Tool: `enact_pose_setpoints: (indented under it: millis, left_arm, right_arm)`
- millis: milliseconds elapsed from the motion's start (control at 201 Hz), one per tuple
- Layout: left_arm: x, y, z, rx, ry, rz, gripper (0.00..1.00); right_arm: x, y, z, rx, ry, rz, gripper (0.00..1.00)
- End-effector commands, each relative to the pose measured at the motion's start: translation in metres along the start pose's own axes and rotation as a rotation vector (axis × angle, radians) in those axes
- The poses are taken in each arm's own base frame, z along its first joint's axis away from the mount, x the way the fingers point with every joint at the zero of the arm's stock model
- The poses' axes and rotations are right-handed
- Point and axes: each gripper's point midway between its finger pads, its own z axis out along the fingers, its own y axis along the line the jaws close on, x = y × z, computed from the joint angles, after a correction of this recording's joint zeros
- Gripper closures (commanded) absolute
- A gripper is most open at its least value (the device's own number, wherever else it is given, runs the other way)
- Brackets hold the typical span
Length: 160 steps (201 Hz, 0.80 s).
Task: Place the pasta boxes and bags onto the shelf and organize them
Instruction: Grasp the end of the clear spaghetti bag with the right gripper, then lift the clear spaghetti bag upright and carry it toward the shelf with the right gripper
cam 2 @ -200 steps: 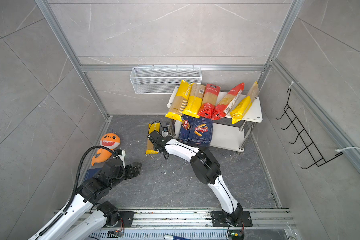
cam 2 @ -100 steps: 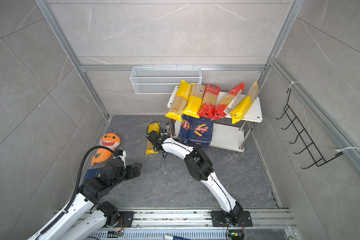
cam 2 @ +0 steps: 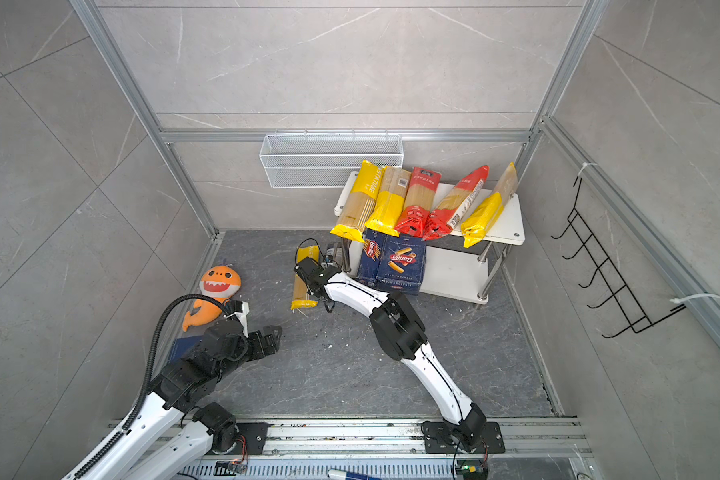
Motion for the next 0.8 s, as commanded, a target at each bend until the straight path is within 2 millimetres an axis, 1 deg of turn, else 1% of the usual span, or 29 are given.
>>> enact_pose_setpoints:
  millis: [0, 55, 65, 95, 105, 149, 179, 249, 319, 378, 398, 413, 423, 438, 488, 528, 587, 647, 791]
  left_arm:
    - [-0.002, 0.002, -0.007, -0.003, -0.014, -0.008, 0.04]
    - [-0.001, 0.003, -0.010, 0.003, -0.017, -0.015, 0.04]
    - [0.000, 0.003, -0.010, 0.004, -0.017, -0.016, 0.03]
    - [0.001, 0.004, -0.011, 0.006, -0.019, -0.019, 0.03]
    - [0.001, 0.004, -0.012, 0.006, -0.020, -0.020, 0.04]
    - [0.002, 0.005, -0.012, 0.005, -0.022, -0.025, 0.04]
    - [0.003, 0.006, -0.012, 0.004, -0.021, -0.026, 0.03]
    - [0.005, 0.006, -0.011, 0.001, -0.008, -0.028, 0.03]
    - [0.005, 0.004, -0.010, 0.005, 0.005, -0.030, 0.03]
    - [0.007, 0.001, -0.008, 0.014, 0.017, -0.033, 0.03]
    - [0.007, 0.000, -0.008, 0.018, 0.018, -0.034, 0.03]
    - [0.007, 0.000, -0.007, 0.020, 0.020, -0.036, 0.03]
    - [0.007, -0.001, -0.007, 0.022, 0.023, -0.036, 0.03]
    - [0.006, -0.001, -0.007, 0.024, 0.021, -0.036, 0.03]
    - [0.006, -0.004, -0.007, 0.034, 0.023, -0.041, 0.04]
    - [0.006, -0.005, -0.007, 0.040, 0.023, -0.044, 0.04]
    - [0.006, -0.005, -0.007, 0.045, 0.021, -0.046, 0.04]
    - [0.006, -0.005, -0.008, 0.046, 0.022, -0.047, 0.04]
    - [0.010, -0.003, -0.009, 0.052, 0.025, -0.061, 0.04]
  right_arm:
    - [0.071, 0.011, -0.014, -0.032, 0.163, -0.110, 0.74]
    - [0.089, 0.009, -0.024, -0.032, 0.175, -0.136, 0.74]
    - [0.090, 0.009, -0.026, -0.034, 0.173, -0.136, 0.74]
    - [0.103, 0.005, -0.033, -0.030, 0.182, -0.152, 0.74]
    - [0.103, 0.006, -0.035, -0.033, 0.180, -0.152, 0.74]
    - [0.119, 0.001, -0.045, -0.037, 0.188, -0.166, 0.74]
    - [0.131, -0.005, -0.052, -0.034, 0.198, -0.180, 0.74]
    - [0.152, -0.020, -0.071, -0.022, 0.202, -0.204, 0.72]
    - [0.173, -0.034, -0.090, -0.030, 0.199, -0.217, 0.69]
    - [0.191, -0.042, -0.105, -0.045, 0.192, -0.227, 0.62]
    - [0.196, -0.044, -0.110, -0.050, 0.186, -0.235, 0.57]
    - [0.199, -0.046, -0.115, -0.053, 0.181, -0.245, 0.50]
    - [0.201, -0.046, -0.118, -0.056, 0.176, -0.250, 0.48]
    - [0.203, -0.048, -0.121, -0.054, 0.170, -0.258, 0.41]
    - [0.206, -0.054, -0.133, -0.045, 0.136, -0.275, 0.18]
    - [0.207, -0.054, -0.141, -0.059, 0.114, -0.288, 0.10]
    - [0.206, -0.055, -0.147, -0.067, 0.085, -0.294, 0.05]
    - [0.205, -0.053, -0.148, -0.080, 0.068, -0.303, 0.03]
    - [0.201, -0.042, -0.136, -0.089, 0.034, -0.325, 0.03]
